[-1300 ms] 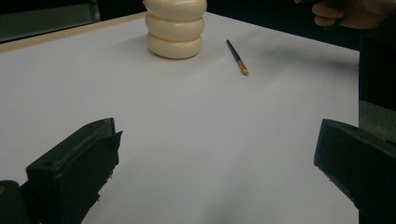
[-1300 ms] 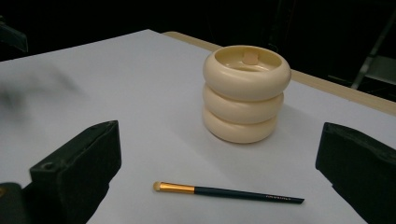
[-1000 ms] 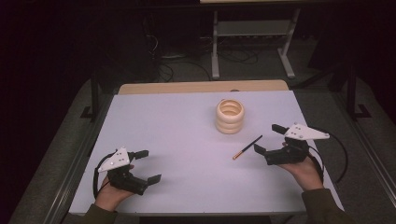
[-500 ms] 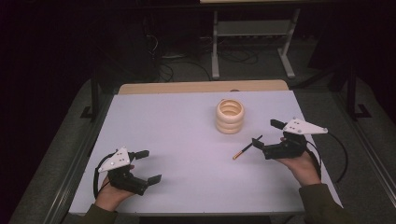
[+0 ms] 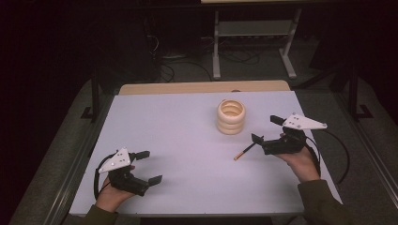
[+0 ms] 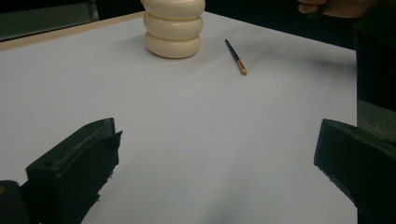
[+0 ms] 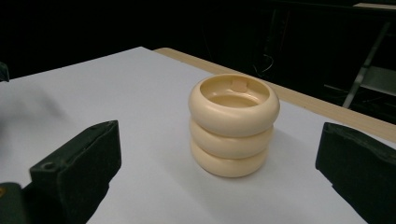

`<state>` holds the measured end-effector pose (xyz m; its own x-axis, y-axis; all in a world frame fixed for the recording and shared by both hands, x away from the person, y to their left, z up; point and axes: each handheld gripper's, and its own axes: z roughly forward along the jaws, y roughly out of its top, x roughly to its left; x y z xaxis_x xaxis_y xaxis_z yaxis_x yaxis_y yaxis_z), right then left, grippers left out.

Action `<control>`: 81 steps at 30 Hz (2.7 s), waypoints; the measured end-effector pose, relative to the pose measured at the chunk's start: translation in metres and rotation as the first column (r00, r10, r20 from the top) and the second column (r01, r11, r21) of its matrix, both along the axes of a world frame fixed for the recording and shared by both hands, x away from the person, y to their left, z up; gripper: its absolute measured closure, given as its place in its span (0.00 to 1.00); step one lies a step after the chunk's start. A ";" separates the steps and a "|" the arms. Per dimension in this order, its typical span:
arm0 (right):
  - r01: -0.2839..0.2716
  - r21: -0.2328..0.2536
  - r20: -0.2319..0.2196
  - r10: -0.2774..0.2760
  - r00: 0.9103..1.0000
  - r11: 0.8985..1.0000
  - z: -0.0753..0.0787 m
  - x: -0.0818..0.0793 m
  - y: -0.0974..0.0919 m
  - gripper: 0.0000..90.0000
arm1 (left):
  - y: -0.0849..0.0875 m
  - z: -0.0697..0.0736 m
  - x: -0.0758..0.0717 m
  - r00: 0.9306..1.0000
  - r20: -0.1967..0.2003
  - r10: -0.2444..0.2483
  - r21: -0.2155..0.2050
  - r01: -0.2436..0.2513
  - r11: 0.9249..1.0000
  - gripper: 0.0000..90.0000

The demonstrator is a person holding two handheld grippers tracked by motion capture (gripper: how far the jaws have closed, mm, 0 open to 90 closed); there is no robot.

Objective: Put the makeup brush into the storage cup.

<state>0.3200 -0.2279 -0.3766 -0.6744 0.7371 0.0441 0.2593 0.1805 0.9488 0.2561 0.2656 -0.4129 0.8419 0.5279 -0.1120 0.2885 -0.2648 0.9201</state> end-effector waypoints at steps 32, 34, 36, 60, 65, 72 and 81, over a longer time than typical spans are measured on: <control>0.007 0.007 -0.002 -0.007 1.000 1.000 0.009 0.023 0.001 0.00 | -0.001 0.000 0.000 1.000 0.004 -0.005 -0.004 0.005 1.000 0.00; 0.007 0.002 -0.002 -0.007 1.000 1.000 0.010 0.024 0.001 0.00 | -0.001 0.000 0.000 1.000 0.002 -0.004 -0.006 0.004 1.000 0.00; 0.008 0.001 -0.006 -0.008 1.000 1.000 0.011 0.025 0.001 0.00 | -0.001 0.000 0.000 1.000 0.004 -0.005 -0.004 0.005 1.000 0.00; -0.055 -0.082 -0.074 0.049 0.996 0.995 0.011 0.042 0.006 0.00 | -0.001 -0.001 0.001 1.000 -0.003 -0.003 -0.010 0.003 1.000 0.00; -0.075 -0.119 -0.114 0.061 0.992 0.990 0.010 0.046 0.010 0.00 | -0.002 -0.001 0.001 1.000 -0.007 -0.004 -0.008 0.004 1.000 0.00; -0.142 -0.197 -0.176 0.108 0.979 0.970 0.011 0.054 0.018 0.00 | -0.002 -0.001 0.001 1.000 -0.008 -0.002 -0.008 0.002 1.000 0.00; -0.184 -0.245 -0.211 0.133 0.968 0.952 0.010 0.058 0.023 0.00 | -0.002 -0.001 0.001 1.000 -0.012 0.002 -0.013 -0.002 1.000 0.00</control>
